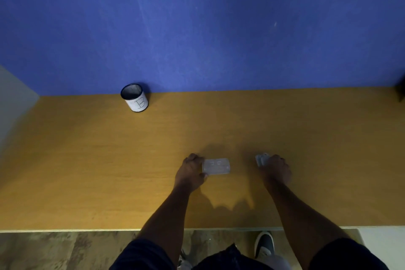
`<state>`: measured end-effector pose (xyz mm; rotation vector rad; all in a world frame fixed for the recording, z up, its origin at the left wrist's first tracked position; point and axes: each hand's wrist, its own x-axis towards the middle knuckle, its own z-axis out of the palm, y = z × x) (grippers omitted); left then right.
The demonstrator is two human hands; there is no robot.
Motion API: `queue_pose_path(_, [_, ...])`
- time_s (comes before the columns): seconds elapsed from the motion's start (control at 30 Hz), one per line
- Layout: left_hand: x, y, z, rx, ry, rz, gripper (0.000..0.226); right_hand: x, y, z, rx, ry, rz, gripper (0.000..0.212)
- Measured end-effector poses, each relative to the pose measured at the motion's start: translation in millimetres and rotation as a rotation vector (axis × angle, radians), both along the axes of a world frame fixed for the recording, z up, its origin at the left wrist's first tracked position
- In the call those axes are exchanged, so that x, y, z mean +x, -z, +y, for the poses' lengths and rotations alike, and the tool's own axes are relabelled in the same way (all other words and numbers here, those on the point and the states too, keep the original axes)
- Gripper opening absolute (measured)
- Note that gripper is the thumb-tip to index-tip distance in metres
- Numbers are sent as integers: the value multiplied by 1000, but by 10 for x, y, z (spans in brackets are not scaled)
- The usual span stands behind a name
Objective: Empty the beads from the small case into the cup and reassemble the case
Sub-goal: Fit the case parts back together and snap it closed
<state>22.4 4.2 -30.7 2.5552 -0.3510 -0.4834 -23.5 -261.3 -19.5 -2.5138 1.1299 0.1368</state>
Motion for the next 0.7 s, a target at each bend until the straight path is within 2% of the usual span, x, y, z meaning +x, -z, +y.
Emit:
queue_pose_path(0.1, [-19,-2,-8,11,-6,-1,63,39,-1,32,39,-68,-50,56])
queue_pose_path(0.23, [-38,-20,-14,24,-13,14,62,102,-62,232,88,-355,-208,47])
queue_pose_path(0.3, [-42,-41,-20,31,-19,19,62,157,-96,332,90,-582,-170,38])
queue_pose_path(0.43, [-47,-69,-36,43,-27,20,60,272,-155,565,45,-921,-37,43])
queue_pose_path(0.7, [-56,-43,-33,56,-32,-6,58,390,-116,859,-58,-1104,96,44])
